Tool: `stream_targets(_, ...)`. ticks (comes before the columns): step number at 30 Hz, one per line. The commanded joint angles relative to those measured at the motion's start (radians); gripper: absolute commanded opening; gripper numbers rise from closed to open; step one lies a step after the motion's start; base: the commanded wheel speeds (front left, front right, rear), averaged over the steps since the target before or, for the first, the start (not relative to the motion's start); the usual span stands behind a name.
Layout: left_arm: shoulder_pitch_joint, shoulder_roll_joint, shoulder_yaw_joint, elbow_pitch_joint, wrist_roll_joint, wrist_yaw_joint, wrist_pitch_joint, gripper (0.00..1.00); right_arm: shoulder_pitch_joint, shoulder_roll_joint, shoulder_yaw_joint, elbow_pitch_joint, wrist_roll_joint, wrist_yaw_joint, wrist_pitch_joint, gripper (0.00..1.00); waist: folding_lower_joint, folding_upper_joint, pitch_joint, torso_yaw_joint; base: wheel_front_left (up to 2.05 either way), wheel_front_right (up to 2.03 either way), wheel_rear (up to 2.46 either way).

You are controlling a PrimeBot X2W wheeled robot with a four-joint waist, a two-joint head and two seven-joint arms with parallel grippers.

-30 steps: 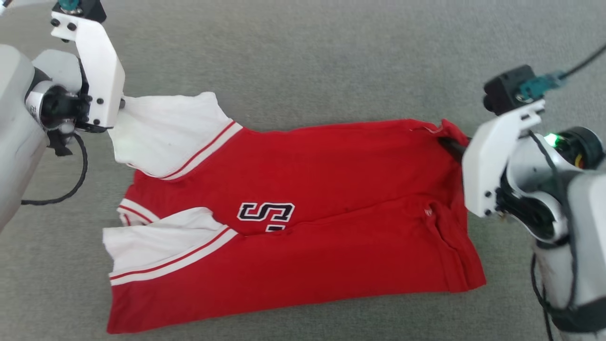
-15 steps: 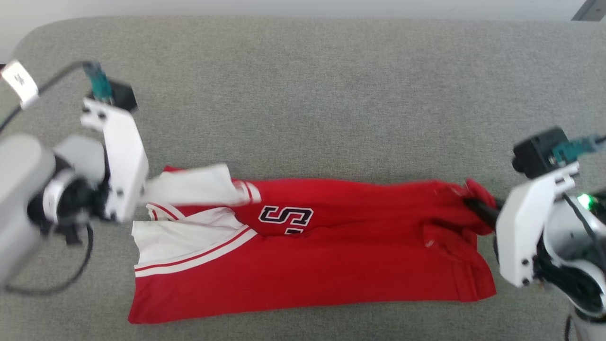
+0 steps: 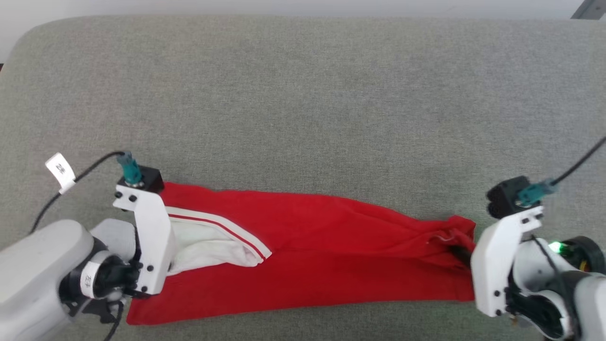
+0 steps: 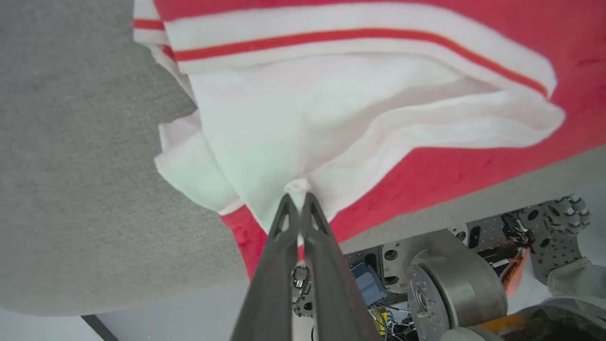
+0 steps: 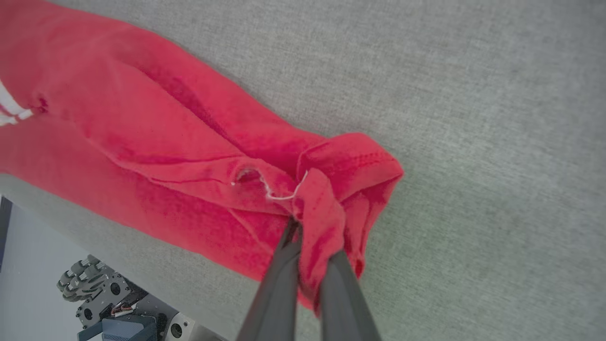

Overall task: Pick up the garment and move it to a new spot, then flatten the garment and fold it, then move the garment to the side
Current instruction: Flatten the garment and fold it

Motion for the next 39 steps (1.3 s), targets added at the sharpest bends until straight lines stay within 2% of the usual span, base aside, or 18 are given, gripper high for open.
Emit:
stream_targets(1,0.021,-0.011,0.006,0.018,-0.011,-0.013,-0.018,0.23,-0.015,0.008,0.013,0.015,0.006,0.000,-0.018,1.00,0.0000,-0.0001,-0.003,-0.004,0.00,0.00,0.00)
stream_targets(2,0.023,-0.019,0.015,0.038,-0.015,-0.014,-0.040,0.47,-0.021,0.007,0.020,0.027,0.011,0.000,-0.031,1.00,0.0000,-0.0001,-0.005,-0.005,0.00,0.00,0.00)
stream_targets(3,0.027,-0.022,0.019,0.054,-0.008,-0.019,-0.060,1.00,-0.024,0.008,0.024,0.036,0.012,0.000,-0.041,1.00,0.0000,-0.0001,-0.008,-0.007,0.00,0.00,0.00)
stream_targets(8,0.049,-0.035,0.046,0.087,-0.003,-0.050,-0.159,1.00,-0.008,0.018,0.001,0.035,0.053,0.000,-0.059,1.00,0.0000,-0.0001,-0.027,-0.008,0.00,0.00,0.00)
stream_targets(10,0.060,-0.032,0.059,0.081,0.009,-0.076,-0.215,1.00,-0.001,0.018,-0.026,0.017,0.064,0.000,-0.053,1.00,0.0000,-0.0001,-0.033,-0.007,0.00,0.00,0.00)
stream_targets(16,0.098,-0.017,0.110,0.075,0.051,-0.140,-0.424,1.00,0.026,0.028,-0.108,-0.009,0.075,0.000,-0.019,1.00,0.0000,-0.0001,-0.040,-0.002,0.00,0.00,0.00)
stream_targets(21,0.139,-0.023,0.158,0.101,0.083,-0.175,-0.635,1.00,0.038,0.040,-0.161,0.027,0.095,0.000,-0.012,1.00,0.0000,-0.0001,-0.035,0.012,0.00,0.00,0.00)
stream_targets(23,0.159,-0.031,0.172,0.111,0.102,-0.191,-0.721,1.00,0.038,0.044,-0.162,0.053,0.100,0.000,-0.013,1.00,0.0000,-0.0001,-0.032,0.017,0.00,0.00,0.00)
stream_targets(27,0.206,-0.043,0.207,0.150,0.106,-0.198,-0.869,1.00,0.015,0.052,-0.150,0.123,0.131,0.000,-0.032,1.00,0.0000,-0.0001,-0.026,0.029,0.00,0.00,0.00)
stream_targets(28,0.230,-0.053,0.223,0.175,0.113,-0.198,-0.946,1.00,0.004,0.047,-0.139,0.166,0.143,0.000,-0.047,1.00,0.0000,-0.0001,-0.024,0.035,0.00,0.00,0.00)
stream_targets(33,0.285,-0.085,0.257,0.244,0.122,-0.206,-1.111,1.00,-0.030,0.036,-0.076,0.277,0.168,0.000,-0.088,1.00,0.0000,-0.0001,-0.019,0.050,0.00,0.00,0.00)
stream_targets(36,0.325,-0.111,0.294,0.285,0.122,-0.206,-1.162,1.00,-0.044,0.045,-0.028,0.322,0.198,0.000,-0.094,1.00,0.0000,-0.0001,-0.019,0.059,0.00,0.00,0.00)
stream_targets(37,0.336,-0.122,0.312,0.295,0.131,-0.205,-1.171,1.00,-0.049,0.048,-0.017,0.332,0.212,0.000,-0.097,0.85,0.0000,-0.0001,-0.019,0.062,0.00,0.00,0.00)
stream_targets(38,0.336,-0.122,0.312,0.295,0.131,-0.205,-1.171,1.00,-0.049,0.048,-0.017,0.332,0.212,0.000,-0.097,0.85,0.0000,-0.0001,-0.019,0.062,0.00,0.00,0.00)
stream_targets(39,0.353,-0.135,0.334,0.306,0.133,-0.205,-1.175,1.00,-0.052,0.050,-0.010,0.337,0.227,0.000,-0.100,0.45,0.0000,-0.0001,-0.020,0.065,0.00,0.00,0.00)
